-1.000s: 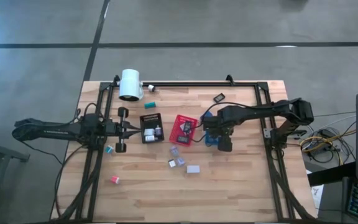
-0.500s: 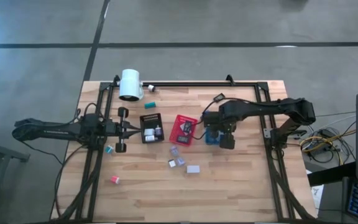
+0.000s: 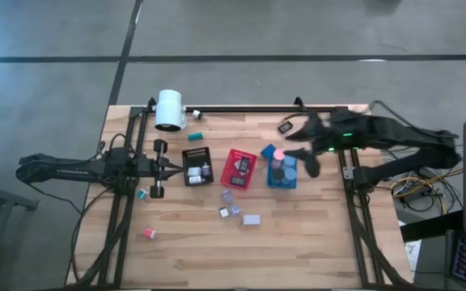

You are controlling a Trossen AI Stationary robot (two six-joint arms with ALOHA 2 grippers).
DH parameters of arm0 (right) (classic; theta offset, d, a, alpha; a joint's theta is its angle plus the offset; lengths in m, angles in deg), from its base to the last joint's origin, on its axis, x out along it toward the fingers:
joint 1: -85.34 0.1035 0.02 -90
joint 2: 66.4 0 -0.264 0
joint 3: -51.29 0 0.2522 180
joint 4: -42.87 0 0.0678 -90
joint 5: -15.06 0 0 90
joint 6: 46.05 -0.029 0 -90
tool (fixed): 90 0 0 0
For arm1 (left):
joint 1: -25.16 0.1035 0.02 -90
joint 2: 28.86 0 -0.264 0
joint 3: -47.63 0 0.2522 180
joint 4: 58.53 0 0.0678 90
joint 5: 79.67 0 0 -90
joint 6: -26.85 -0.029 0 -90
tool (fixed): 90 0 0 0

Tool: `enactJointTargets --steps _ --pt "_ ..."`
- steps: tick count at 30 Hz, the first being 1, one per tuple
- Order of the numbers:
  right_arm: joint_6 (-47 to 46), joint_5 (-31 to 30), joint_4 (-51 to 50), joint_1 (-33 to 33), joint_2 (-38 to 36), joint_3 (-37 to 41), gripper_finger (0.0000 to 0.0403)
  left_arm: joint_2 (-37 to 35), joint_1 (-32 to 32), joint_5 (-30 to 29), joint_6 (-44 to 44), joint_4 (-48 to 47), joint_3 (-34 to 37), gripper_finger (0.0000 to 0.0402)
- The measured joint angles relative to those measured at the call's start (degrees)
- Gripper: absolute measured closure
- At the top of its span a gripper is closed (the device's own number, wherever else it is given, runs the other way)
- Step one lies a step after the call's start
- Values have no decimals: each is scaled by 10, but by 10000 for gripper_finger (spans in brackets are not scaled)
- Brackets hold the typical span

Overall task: Pick & Place Office items
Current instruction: Put the white digital clock into the red bin

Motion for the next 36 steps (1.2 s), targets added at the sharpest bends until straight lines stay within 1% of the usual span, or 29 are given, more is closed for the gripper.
enactJointTargets --steps 4,7,9,17,20,22,28,32,36 --pt "14 -12 76 13 -101 73 198 0 0 -3 26 2 0 381" --pt "25 -27 131 23 -168 144 223 0 0 -21 45 2 -3 384" --pt "31 -27 168 24 -204 194 246 0 0 -34 54 2 -5 387" --pt "70 -26 271 23 -311 375 355 0 0 -35 47 2 0 393" --pt "84 -21 331 23 -351 436 385 0 0 -35 44 2 -1 391" --pt "91 -7 370 23 -376 474 392 0 0 -35 43 2 -1 391" --pt "129 39 495 23 -436 572 394 0 0 -37 28 2 -1 390" --pt "130 36 562 23 -459 630 394 0 0 -41 38 2 -2 390" --pt "126 36 588 23 -473 666 394 0 0 -42 39 2 -2 398"
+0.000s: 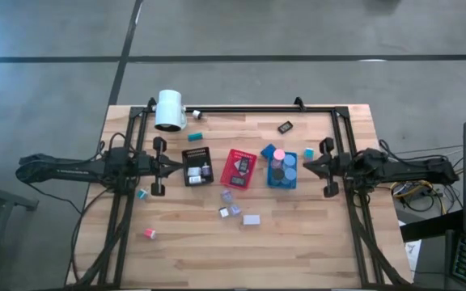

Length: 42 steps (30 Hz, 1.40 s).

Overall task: Pick & Place Office items
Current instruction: Put the white digital clock into the red bin

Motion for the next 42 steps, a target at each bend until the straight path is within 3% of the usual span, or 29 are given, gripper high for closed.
enactJointTargets --steps 5,13,33,42 --pt "-3 0 14 0 -7 27 394 0 0 -4 0 -1 0 394" --pt "-40 0 17 0 -21 39 394 0 0 -66 41 -17 -1 398" --pt "-24 -2 0 -18 -20 53 394 1 4 -68 13 -39 1 399" --pt "-7 -2 -4 -19 -10 53 394 1 4 -68 41 -39 -3 397"
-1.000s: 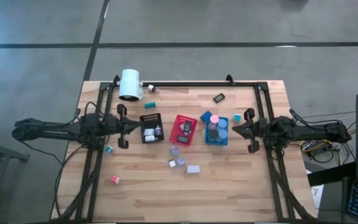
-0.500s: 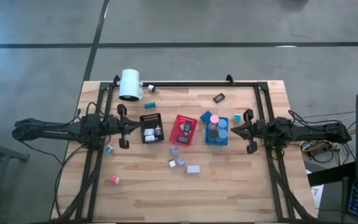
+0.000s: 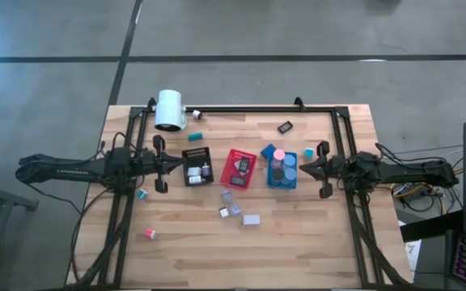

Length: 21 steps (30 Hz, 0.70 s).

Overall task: Pick & Place Office items
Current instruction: Put the white digital clock into the red bin

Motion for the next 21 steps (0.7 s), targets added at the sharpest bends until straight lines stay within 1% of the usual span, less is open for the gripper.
enactJointTargets --steps 4,6,9,11,14,18,21 --pt "19 0 22 0 21 0 394 0 0 0 -20 0 3 397" --pt "41 -15 37 0 32 -9 394 0 0 0 -31 0 3 397" --pt "43 -48 32 0 60 -44 394 0 0 0 -36 0 5 397" --pt "43 -46 5 0 88 -81 394 0 0 0 -37 0 5 397" --pt "30 -42 -67 0 152 -150 394 0 0 0 -37 0 5 397" --pt "-8 -44 -157 5 258 -236 394 0 0 0 -33 0 4 396" --pt "-33 -44 -186 14 337 -278 394 0 0 0 -25 0 1 396"
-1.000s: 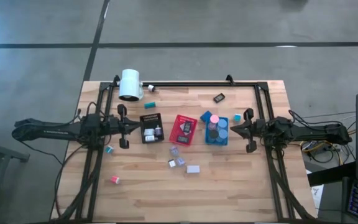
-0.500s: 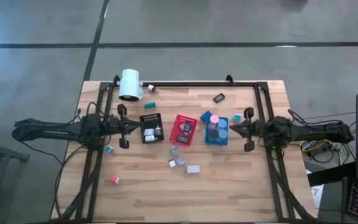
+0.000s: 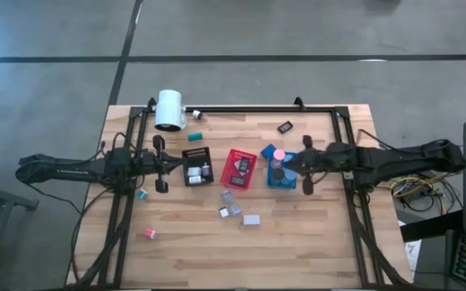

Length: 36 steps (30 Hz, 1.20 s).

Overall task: Pick & Place Office items
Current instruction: Put the white digital clock into the red bin

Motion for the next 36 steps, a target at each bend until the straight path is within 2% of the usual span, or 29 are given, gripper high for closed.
enactJointTargets --steps 6,12,26,31,36 --pt "-46 0 -49 23 139 -81 394 0 0 0 12 -26 -1 396" --pt "-54 5 -58 61 229 -152 394 0 0 -31 10 -39 -8 396" --pt "-135 -1 -145 112 347 -273 394 -2 0 -39 98 -56 -8 396" --pt "-151 0 -150 118 388 -306 394 -1 0 -39 134 -94 -7 396" --pt "-169 -1 -206 120 434 -356 394 -1 0 -39 140 -115 -7 396"
